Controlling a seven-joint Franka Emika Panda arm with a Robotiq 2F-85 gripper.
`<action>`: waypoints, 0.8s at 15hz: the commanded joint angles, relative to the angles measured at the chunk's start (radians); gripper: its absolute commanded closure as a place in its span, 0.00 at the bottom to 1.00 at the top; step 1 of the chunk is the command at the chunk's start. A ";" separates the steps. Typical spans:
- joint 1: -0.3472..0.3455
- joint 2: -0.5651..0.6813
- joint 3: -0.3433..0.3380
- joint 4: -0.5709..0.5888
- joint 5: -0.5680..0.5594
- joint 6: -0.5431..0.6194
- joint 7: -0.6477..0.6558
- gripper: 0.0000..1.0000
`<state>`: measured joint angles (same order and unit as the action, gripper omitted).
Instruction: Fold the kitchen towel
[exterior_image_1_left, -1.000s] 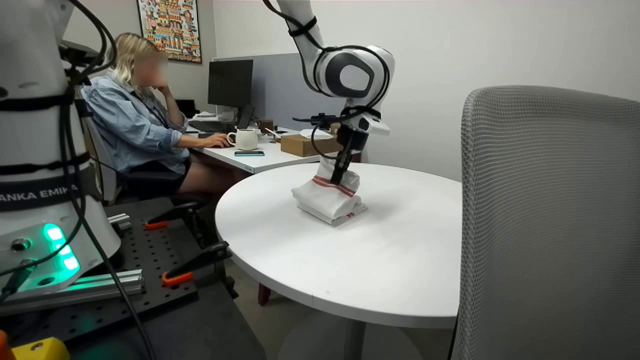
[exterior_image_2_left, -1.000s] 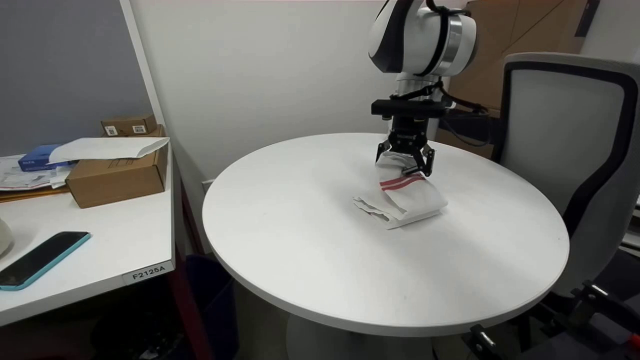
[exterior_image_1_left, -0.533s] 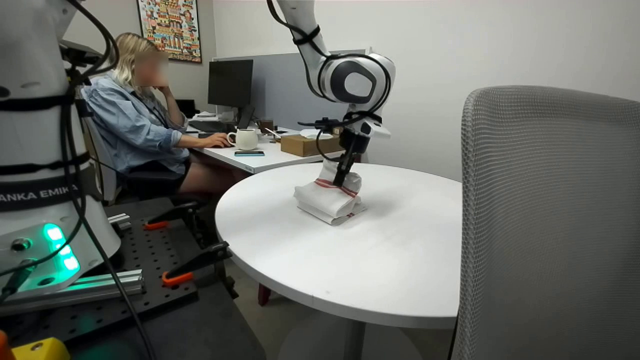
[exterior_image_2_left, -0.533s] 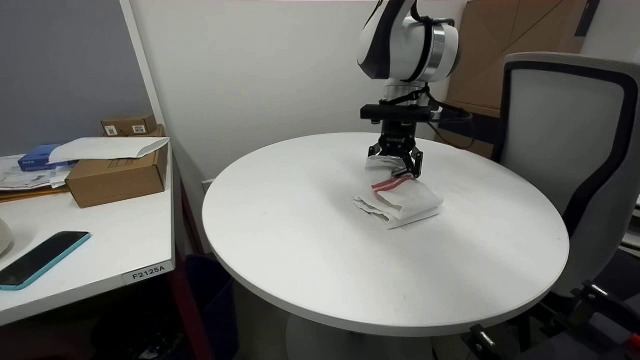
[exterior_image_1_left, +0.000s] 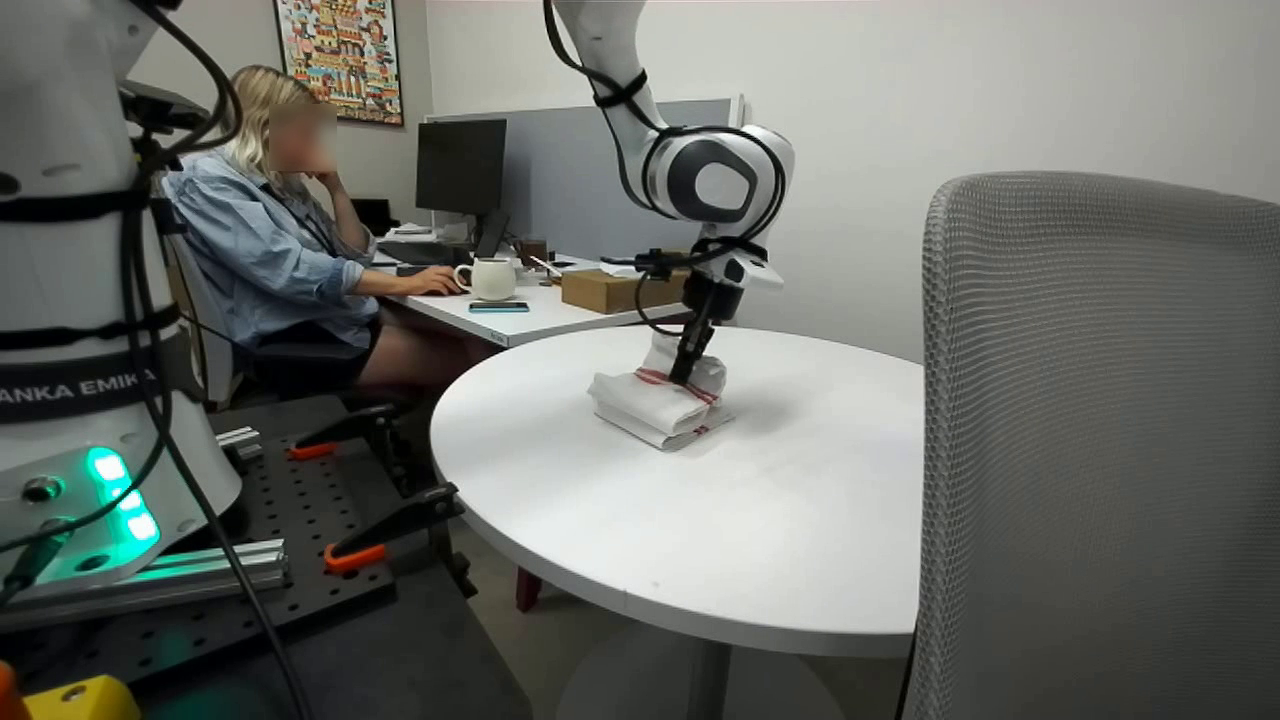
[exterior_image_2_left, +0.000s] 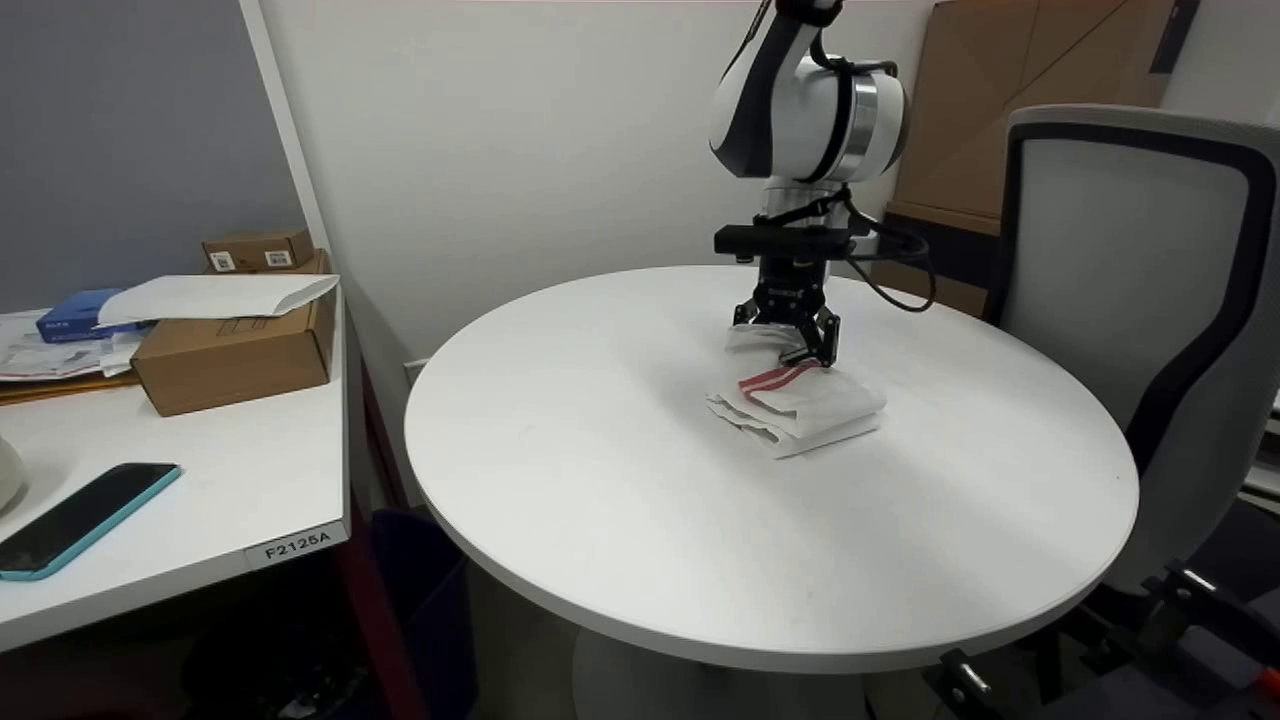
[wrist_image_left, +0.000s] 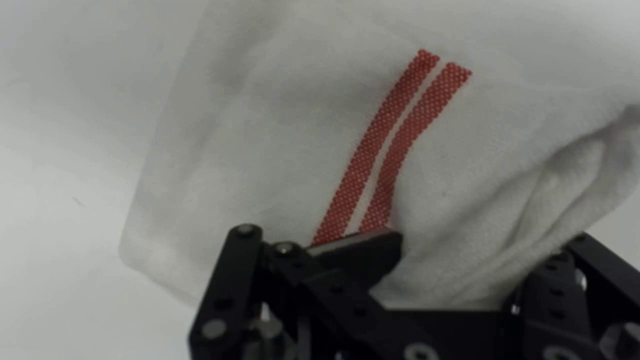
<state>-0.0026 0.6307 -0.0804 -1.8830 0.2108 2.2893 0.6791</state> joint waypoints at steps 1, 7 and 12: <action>0.017 0.043 -0.013 0.059 0.003 -0.042 0.028 1.00; 0.020 0.065 -0.017 0.077 -0.001 -0.047 0.031 1.00; 0.026 0.058 -0.020 0.061 -0.006 -0.030 0.028 0.52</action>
<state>0.0029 0.6831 -0.0838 -1.8378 0.2102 2.2771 0.6894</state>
